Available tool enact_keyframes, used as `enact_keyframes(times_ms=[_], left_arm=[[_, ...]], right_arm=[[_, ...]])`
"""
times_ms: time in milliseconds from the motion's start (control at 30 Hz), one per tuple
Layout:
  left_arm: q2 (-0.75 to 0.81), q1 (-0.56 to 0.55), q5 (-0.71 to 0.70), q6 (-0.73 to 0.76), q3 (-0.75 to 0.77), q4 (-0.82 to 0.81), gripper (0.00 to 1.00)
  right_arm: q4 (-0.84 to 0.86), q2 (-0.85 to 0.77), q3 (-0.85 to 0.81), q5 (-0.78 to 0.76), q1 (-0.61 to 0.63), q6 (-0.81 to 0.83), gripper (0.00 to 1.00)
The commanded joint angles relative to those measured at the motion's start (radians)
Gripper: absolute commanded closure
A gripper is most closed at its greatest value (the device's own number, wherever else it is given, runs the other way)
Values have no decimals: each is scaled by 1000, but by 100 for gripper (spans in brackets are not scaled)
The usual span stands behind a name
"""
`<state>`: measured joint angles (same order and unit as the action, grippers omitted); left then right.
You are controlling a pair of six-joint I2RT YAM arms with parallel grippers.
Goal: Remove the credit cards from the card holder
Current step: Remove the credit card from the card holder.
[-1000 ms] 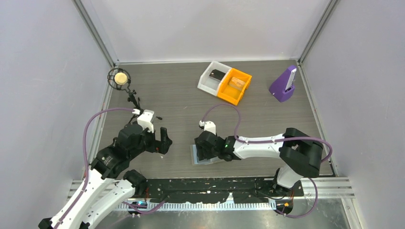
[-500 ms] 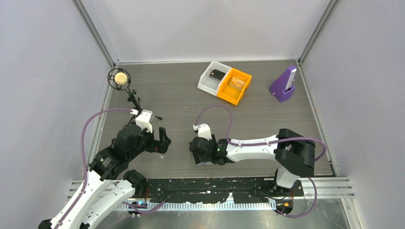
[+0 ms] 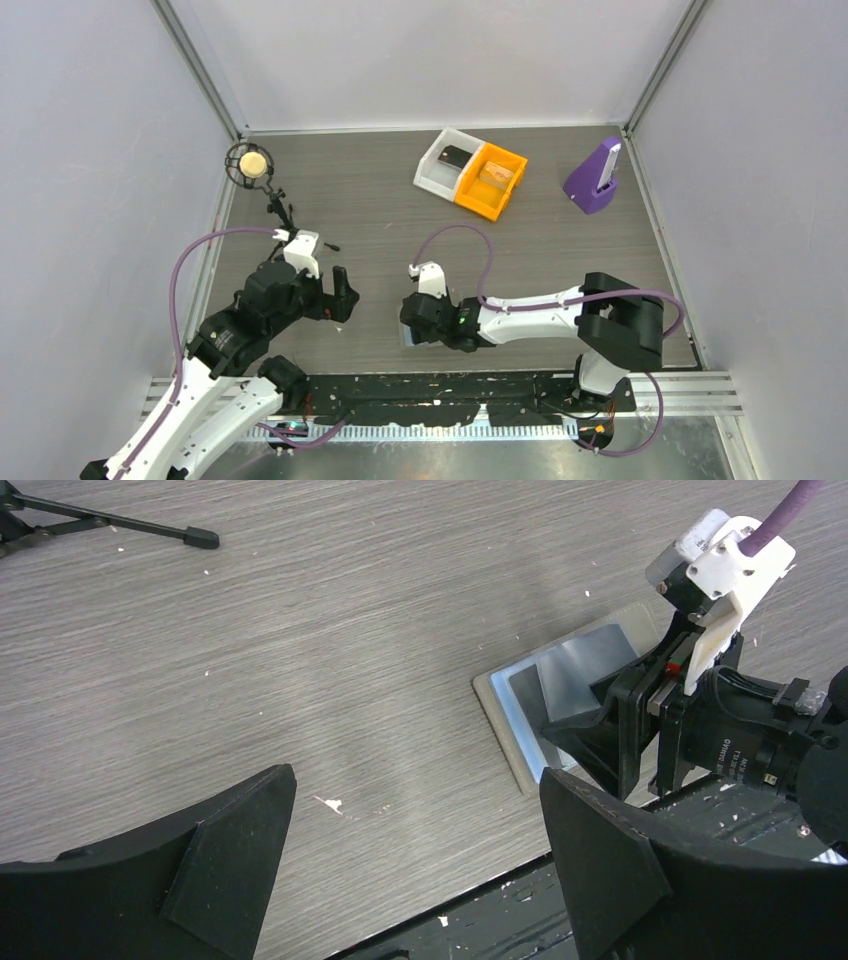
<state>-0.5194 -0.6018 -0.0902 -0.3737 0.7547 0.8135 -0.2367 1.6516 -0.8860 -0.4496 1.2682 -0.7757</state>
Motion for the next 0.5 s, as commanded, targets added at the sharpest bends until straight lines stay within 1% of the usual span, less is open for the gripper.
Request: enact_keyframes(times_ms=[0, 167, 267, 400, 433, 467], left_arm=[[-8, 4, 58, -45, -12, -26, 5], [-42, 4, 150, -109, -56, -63, 11], [-65, 4, 191, -158, -97, -116, 14], [-106, 4, 270, -234, -181, -245, 18], [-120, 4, 289, -250, -205, -281, 20], [-139, 4, 311, -263, -231, -317, 22]], right_arm=[[117, -77, 66, 20, 4, -27, 46], [248, -115, 126, 67, -6, -36, 50], [338, -132, 189, 122, -24, -63, 53], [566, -162, 318, 224, -71, -118, 56], [637, -171, 338, 240, -85, -125, 57], [668, -175, 375, 264, -92, -139, 58]])
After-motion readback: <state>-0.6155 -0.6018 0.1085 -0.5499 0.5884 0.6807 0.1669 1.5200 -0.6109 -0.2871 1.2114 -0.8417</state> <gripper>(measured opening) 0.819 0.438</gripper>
